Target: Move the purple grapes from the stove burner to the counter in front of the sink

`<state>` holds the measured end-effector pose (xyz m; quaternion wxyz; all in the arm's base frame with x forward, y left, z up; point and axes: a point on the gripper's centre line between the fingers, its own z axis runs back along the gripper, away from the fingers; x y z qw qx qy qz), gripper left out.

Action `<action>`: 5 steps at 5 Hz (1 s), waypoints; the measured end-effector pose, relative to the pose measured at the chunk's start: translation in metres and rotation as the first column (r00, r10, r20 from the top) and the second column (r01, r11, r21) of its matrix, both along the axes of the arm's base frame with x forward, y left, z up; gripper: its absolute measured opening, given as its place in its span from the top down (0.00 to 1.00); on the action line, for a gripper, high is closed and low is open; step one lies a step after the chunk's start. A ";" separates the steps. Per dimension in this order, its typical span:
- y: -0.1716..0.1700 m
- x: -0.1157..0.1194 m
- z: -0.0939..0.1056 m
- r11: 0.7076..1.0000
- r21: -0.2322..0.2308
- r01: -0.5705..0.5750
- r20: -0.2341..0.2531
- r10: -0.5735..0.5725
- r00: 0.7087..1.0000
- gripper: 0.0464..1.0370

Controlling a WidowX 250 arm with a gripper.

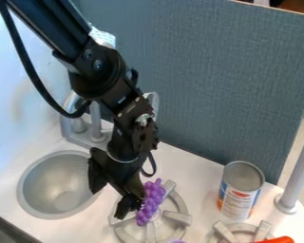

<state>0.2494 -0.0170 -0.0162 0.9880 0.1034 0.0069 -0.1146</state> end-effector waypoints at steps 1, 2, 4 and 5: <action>-0.001 -0.003 -0.006 1.000 -0.004 0.001 -0.018 -0.001 1.000 0.03; -0.004 0.010 -0.020 0.991 -0.130 -0.039 0.038 0.044 0.998 0.03; -0.009 0.039 -0.043 0.948 -0.265 -0.177 0.087 0.206 0.975 0.03; -0.015 0.048 -0.058 0.934 -0.296 -0.201 0.057 0.228 0.972 0.03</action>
